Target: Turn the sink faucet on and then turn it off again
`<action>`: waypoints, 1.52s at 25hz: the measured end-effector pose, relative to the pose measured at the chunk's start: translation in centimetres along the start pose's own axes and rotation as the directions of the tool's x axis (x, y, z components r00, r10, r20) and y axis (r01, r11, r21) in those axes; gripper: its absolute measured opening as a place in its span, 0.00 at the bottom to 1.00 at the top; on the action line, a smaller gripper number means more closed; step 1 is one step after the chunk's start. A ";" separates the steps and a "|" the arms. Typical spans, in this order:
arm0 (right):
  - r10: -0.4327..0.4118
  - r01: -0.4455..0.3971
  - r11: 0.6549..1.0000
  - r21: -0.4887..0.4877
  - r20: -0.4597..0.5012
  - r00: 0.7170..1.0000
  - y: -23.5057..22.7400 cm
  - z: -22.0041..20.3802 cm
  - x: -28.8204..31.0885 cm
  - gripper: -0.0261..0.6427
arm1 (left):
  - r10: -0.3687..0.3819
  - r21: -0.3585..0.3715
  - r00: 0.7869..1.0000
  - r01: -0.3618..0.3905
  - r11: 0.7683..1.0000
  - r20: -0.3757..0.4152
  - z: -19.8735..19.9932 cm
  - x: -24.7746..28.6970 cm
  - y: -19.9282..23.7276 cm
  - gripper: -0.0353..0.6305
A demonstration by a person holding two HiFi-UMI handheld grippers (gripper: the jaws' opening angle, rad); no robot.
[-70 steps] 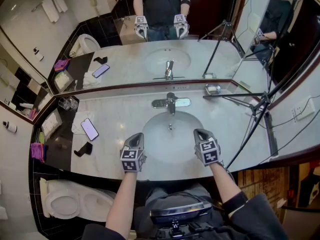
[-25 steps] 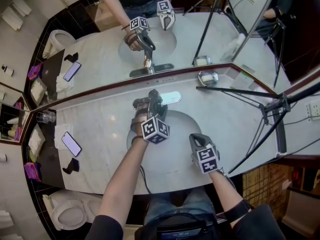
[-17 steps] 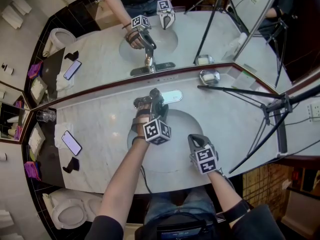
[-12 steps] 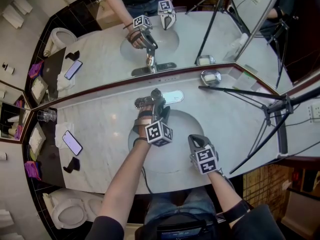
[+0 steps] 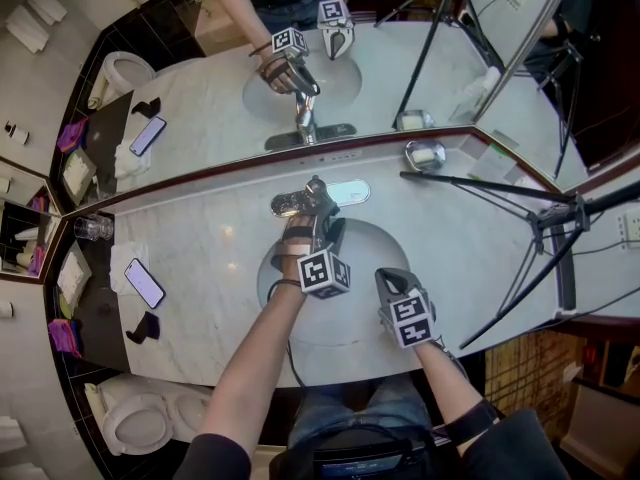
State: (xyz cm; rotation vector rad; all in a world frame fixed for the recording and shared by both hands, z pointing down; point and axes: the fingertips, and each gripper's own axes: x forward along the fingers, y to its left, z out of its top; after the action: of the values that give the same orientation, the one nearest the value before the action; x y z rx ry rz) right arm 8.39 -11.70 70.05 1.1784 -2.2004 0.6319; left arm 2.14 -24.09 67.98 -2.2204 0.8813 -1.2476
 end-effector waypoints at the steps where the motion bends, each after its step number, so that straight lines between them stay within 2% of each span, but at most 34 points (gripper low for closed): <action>1: -0.001 0.001 1.000 0.000 -0.001 1.000 -0.1 0.0 0.1 0.06 | -0.006 0.011 1.000 0.006 1.000 -0.002 -0.1 0.0 -0.6 0.30; 10: -0.005 0.005 1.000 0.003 -0.002 1.000 -0.5 -0.3 0.2 0.06 | 0.010 0.009 1.000 -0.010 1.000 -0.015 -0.2 0.3 -0.9 0.28; 16: -0.007 0.007 1.000 0.001 0.010 1.000 -0.5 0.2 -0.7 0.06 | -0.017 -0.029 0.999 0.016 0.999 -0.031 0.0 0.0 -0.9 0.29; 22: -0.022 0.023 1.000 -0.016 0.031 0.999 -0.6 1.1 -2.3 0.06 | -0.013 -0.079 1.000 0.011 0.997 -0.025 0.5 -3.1 -1.0 0.29; 29: -0.021 0.024 0.998 -0.050 0.054 0.998 1.1 2.4 -4.1 0.06 | 0.038 -0.208 0.999 -0.039 0.977 -0.009 0.2 -9.6 0.4 0.09; 30: -0.021 0.024 0.998 -0.056 0.057 0.998 1.5 2.6 -4.4 0.06 | 0.043 -0.237 0.999 -0.043 0.971 -0.004 0.1 -10.7 0.6 0.06; 32: -0.022 0.026 0.997 -0.067 0.065 0.998 2.1 3.1 -5.0 0.06 | 0.045 -0.311 0.999 -0.040 0.950 0.010 -0.2 -12.9 0.8 0.06; 34: -0.023 0.029 0.997 -0.078 0.074 0.997 2.5 3.6 -5.6 0.06 | 0.045 -0.397 0.999 -0.030 0.917 0.029 -0.5 -14.9 0.9 0.06; 36: -0.025 0.033 0.995 -0.090 0.086 0.996 2.9 4.3 -6.1 0.06 | 0.043 -0.492 0.998 -0.012 0.871 0.052 -1.2 -16.7 0.8 0.06; 38: -0.026 0.036 0.994 -0.103 0.098 0.995 3.3 5.1 -6.6 0.06 | 0.039 -0.597 0.996 0.020 0.802 0.085 -2.2 -18.3 0.6 0.06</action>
State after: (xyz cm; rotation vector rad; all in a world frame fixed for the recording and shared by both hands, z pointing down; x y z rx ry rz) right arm 7.36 -9.34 61.45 1.2088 -2.2611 0.4499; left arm -7.06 -11.64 57.95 -2.7177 1.3992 -0.9237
